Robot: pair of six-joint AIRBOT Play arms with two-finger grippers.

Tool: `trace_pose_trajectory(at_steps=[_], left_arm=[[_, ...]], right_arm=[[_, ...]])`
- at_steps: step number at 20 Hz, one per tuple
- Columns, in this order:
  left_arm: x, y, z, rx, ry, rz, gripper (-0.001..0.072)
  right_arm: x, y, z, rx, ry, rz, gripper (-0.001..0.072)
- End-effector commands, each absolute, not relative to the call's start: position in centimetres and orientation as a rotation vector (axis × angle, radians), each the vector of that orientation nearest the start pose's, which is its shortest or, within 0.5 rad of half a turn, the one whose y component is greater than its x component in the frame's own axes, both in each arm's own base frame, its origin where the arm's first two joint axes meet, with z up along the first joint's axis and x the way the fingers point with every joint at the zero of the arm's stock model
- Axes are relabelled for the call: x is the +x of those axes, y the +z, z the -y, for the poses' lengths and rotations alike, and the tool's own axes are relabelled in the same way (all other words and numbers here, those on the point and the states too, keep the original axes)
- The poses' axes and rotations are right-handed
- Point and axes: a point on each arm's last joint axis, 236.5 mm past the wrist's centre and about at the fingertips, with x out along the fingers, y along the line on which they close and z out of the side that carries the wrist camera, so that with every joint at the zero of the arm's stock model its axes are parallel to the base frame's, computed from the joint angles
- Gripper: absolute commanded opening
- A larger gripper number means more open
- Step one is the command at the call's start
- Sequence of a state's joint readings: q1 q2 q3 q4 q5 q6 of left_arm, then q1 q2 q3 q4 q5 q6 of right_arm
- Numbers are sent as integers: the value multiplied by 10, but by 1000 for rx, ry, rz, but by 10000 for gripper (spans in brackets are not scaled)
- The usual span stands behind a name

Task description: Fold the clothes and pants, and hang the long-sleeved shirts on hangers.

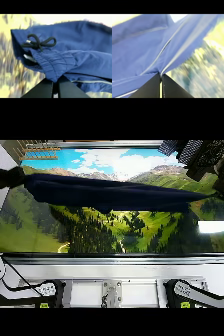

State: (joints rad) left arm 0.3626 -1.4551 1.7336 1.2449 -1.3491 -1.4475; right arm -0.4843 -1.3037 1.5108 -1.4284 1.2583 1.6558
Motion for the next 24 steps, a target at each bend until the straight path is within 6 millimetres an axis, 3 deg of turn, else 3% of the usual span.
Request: trace_pose_trajectory(at_steps=[1, 5, 9, 13, 16, 20, 21, 22, 23, 24], left_arm=[[407, 81, -104, -241, 43, -1140, 9], [321, 5, -108, -291, 32, -1332, 8], [261, -38, -112, -392, 48, -1451, 9], [231, -54, -115, -456, 73, -1521, 8], [209, -58, -130, -344, 108, -1621, 9], [203, -58, -129, -269, 101, -1674, 9], [204, -58, -129, -255, 100, -1676, 81], [208, -55, -130, -258, 115, -1664, 449], [218, -49, -133, -263, 148, -1635, 647], [229, -41, -137, -258, 167, -1600, 623]], right_arm=[[344, 71, 181, 324, -457, -1101, 7], [263, -10, 164, 343, -497, -1262, 7], [209, -56, 154, 398, -510, -1401, 7], [190, -62, 146, 411, -499, -1478, 7], [187, -62, 145, 409, -501, -1494, 8], [179, -62, 140, 422, -495, -1531, 43], [177, -62, 139, 424, -493, -1541, 232], [179, -59, 140, 422, -495, -1534, 462], [185, -52, 144, 416, -499, -1506, 530], [193, -42, 148, 408, -504, -1462, 530]])
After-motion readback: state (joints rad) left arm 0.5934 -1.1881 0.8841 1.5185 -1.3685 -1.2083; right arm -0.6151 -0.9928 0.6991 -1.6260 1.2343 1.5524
